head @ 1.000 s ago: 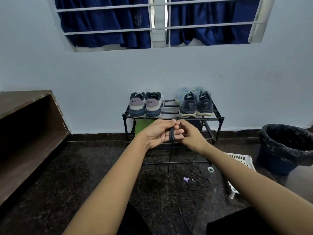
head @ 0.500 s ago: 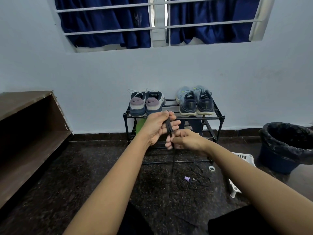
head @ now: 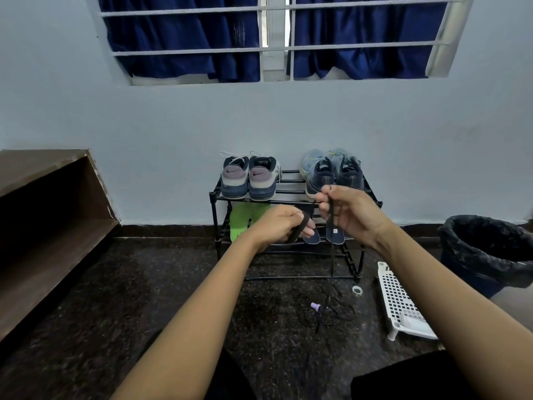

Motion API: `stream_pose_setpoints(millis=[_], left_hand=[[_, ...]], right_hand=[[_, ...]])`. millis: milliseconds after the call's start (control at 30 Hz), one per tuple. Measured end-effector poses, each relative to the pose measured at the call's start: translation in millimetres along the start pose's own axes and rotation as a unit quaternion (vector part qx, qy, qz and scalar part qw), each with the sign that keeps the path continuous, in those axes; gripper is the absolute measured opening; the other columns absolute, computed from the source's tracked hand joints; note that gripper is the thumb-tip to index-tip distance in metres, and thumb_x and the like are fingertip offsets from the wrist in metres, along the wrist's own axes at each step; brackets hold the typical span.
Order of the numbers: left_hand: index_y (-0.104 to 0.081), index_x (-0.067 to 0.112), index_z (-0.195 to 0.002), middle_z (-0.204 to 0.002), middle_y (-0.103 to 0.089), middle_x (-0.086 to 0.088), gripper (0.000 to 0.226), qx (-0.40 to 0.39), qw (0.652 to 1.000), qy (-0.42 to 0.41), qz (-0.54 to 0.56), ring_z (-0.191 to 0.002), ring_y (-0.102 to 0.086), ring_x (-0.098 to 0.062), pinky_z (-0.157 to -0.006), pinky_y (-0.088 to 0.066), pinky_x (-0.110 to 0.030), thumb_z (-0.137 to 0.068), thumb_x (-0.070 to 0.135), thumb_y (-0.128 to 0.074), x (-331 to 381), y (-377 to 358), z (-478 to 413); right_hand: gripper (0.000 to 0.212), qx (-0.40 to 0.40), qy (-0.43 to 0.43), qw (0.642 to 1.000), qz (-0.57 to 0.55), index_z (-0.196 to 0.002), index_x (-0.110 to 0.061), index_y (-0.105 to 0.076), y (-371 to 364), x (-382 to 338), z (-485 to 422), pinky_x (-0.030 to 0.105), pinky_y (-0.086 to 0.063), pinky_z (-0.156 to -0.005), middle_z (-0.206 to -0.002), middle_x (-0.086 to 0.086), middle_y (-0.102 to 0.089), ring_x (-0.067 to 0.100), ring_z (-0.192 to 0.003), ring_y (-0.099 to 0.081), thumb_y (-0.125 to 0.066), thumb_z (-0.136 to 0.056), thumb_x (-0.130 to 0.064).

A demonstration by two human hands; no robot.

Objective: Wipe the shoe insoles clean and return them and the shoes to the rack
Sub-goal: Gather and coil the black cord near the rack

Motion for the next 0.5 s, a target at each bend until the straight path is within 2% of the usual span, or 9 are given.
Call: stream_pose_setpoints(millis=[100, 200, 267, 333, 400, 500], left_hand=[[-0.067, 0.013, -0.098, -0.096, -0.073, -0.006, 0.027, -0.091, 0.996, 0.023, -0.010, -0.097, -0.069, -0.017, -0.090, -0.052, -0.033, -0.104, 0.019, -0.041, 0.7, -7.7, 5.7], [-0.064, 0.011, -0.097, -0.088, -0.072, -0.002, 0.022, -0.165, 0.984, 0.064, 0.001, -0.095, -0.069, -0.019, -0.090, -0.052, -0.035, -0.104, 0.017, -0.044, -8.1, -20.2, 13.1], [-0.061, 0.009, -0.094, -0.081, -0.069, -0.002, 0.023, -0.172, 0.980, 0.088, 0.048, -0.090, -0.070, -0.022, -0.090, -0.054, -0.040, -0.104, 0.016, -0.042, -8.6, -23.8, 15.4], [-0.058, 0.007, -0.092, -0.074, -0.066, -0.002, 0.025, -0.155, 0.975, 0.111, 0.113, -0.083, -0.072, -0.023, -0.085, -0.056, -0.041, -0.105, 0.017, -0.039, -7.2, -22.1, 15.5], [-0.057, 0.006, -0.093, -0.071, -0.065, -0.002, 0.023, -0.141, 0.967, 0.128, 0.170, -0.079, -0.073, -0.024, -0.081, -0.059, -0.040, -0.105, 0.016, -0.040, -5.5, -20.0, 15.5], [-0.056, 0.005, -0.093, -0.072, -0.063, -0.004, 0.020, -0.120, 0.955, 0.143, 0.231, -0.075, -0.073, -0.024, -0.076, -0.060, -0.040, -0.104, 0.013, -0.042, -5.3, -16.8, 14.0]], right_hand=[[0.021, 0.072, 0.005, 0.997, -0.013, -0.087, -0.016, -0.058, 27.0, -4.6, -1.8, 0.020, -0.051, -0.061, -0.075, -0.003, -0.067, 0.007, -0.061, -0.059, -0.040, -0.096, -0.010], [0.018, 0.077, -0.006, 0.996, 0.050, -0.089, -0.017, -0.056, 35.8, 1.2, -3.1, 0.020, -0.050, -0.064, -0.081, -0.001, -0.064, 0.009, -0.067, -0.058, -0.041, -0.097, -0.009], [0.009, 0.048, -0.013, 0.975, 0.216, -0.093, -0.014, -0.055, 35.8, 9.6, -2.5, 0.018, -0.048, -0.062, -0.085, 0.003, -0.059, 0.009, -0.064, -0.056, -0.050, -0.094, -0.007], [0.018, -0.007, -0.021, 0.932, 0.362, -0.104, -0.010, -0.056, 31.1, 24.3, -2.3, 0.019, -0.049, -0.065, -0.090, 0.008, -0.059, 0.010, -0.068, -0.057, -0.062, -0.088, -0.005], [0.032, -0.062, -0.023, 0.909, 0.410, -0.112, -0.009, -0.057, 19.1, 38.1, -1.1, 0.025, -0.050, -0.074, -0.092, 0.009, -0.060, 0.013, -0.077, -0.059, -0.068, -0.083, -0.002], [0.031, -0.078, 0.054, 0.904, 0.416, -0.109, -0.006, -0.060, -3.1, 34.8, -2.2, 0.025, -0.048, -0.076, -0.091, 0.009, -0.064, 0.014, -0.082, -0.058, -0.067, -0.081, 0.004]])
Point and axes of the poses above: each hand's wrist, its own z-axis away from the middle knuckle, its own y-axis out of the back of the hand, x = y × z, the point moved 8 cm from there along -z, towards the middle knuckle
